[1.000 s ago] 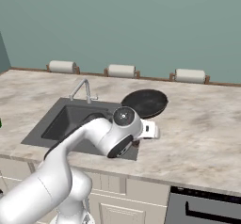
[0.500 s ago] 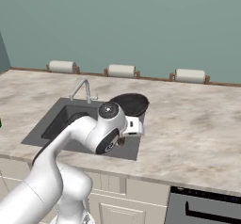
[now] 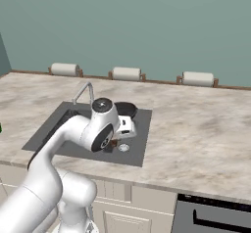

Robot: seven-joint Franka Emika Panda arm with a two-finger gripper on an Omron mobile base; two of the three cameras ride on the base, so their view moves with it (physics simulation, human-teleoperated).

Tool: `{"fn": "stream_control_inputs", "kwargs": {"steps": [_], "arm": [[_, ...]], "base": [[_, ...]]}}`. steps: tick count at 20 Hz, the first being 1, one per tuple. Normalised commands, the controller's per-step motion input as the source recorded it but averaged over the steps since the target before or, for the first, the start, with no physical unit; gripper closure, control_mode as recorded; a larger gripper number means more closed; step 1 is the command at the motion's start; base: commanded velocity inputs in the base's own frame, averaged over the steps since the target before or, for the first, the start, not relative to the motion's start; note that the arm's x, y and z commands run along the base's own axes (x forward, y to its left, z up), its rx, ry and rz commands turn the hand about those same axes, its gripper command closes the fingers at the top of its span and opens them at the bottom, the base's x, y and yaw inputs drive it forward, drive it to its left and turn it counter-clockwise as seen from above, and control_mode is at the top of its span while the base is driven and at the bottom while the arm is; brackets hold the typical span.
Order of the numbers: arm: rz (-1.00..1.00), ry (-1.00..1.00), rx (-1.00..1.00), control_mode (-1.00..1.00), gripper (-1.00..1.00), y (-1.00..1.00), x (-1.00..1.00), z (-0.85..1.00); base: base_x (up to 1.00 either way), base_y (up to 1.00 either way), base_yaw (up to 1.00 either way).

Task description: Place the pan in the left basin and the cup in the right basin of the sink.

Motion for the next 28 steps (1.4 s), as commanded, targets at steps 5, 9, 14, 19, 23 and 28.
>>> {"fn": "stream_control_inputs", "kwargs": {"steps": [5,9,14,19,23,28], "arm": [[0.11,0.13,0.00,-1.00,1.00,0.44,0.13,0.00],[0.10,0.12,0.00,-1.00,1.00,0.41,0.21,0.01],[0.09,0.12,0.00,-1.00,1.00,0.39,0.28,0.00],[0.08,0.14,0.00,-1.00,1.00,0.36,0.33,0.00],[0.05,0.16,0.00,-1.00,1.00,0.31,0.38,0.00],[0.04,0.14,0.00,-1.00,1.00,0.25,0.44,0.00]], "base": [[0.00,0.00,0.00],[0.00,0.00,0.00],[0.00,0.00,0.00],[0.00,0.00,0.00],[0.00,0.00,0.00],[0.00,0.00,0.00]]}}
